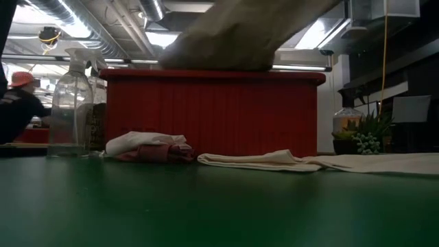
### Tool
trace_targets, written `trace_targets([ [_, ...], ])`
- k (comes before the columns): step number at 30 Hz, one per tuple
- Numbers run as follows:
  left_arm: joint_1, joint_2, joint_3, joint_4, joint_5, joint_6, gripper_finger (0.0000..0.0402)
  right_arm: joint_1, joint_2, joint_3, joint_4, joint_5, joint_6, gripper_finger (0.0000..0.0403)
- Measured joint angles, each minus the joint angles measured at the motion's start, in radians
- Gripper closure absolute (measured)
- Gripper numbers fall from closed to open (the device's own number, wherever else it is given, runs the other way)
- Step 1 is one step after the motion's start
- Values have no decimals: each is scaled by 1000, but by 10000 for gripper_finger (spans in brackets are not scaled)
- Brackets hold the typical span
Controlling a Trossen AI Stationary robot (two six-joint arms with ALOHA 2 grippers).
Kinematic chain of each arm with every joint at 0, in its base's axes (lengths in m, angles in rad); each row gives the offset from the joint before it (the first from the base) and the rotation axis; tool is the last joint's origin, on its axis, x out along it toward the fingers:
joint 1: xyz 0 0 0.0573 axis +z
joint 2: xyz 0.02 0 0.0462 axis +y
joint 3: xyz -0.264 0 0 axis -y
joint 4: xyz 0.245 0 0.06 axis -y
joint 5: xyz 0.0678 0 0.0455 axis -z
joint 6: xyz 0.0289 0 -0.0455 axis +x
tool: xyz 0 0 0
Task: Fold Laundry from Bin
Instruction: Remove the gray shorts from the red bin
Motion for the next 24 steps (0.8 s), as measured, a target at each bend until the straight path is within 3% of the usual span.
trace_targets([
  [7, -80, -8, 0, 101, 11, -57, 401, 1, 26, 0, 67, -225, 166, 399],
  [15, -200, -49, 0, 107, 9, -83, 401, 1, 79, 0, 231, -403, 383, 400],
  [24, -332, -89, 0, 114, -1, -74, 401, 1, 157, 0, 368, -444, 505, 400],
])
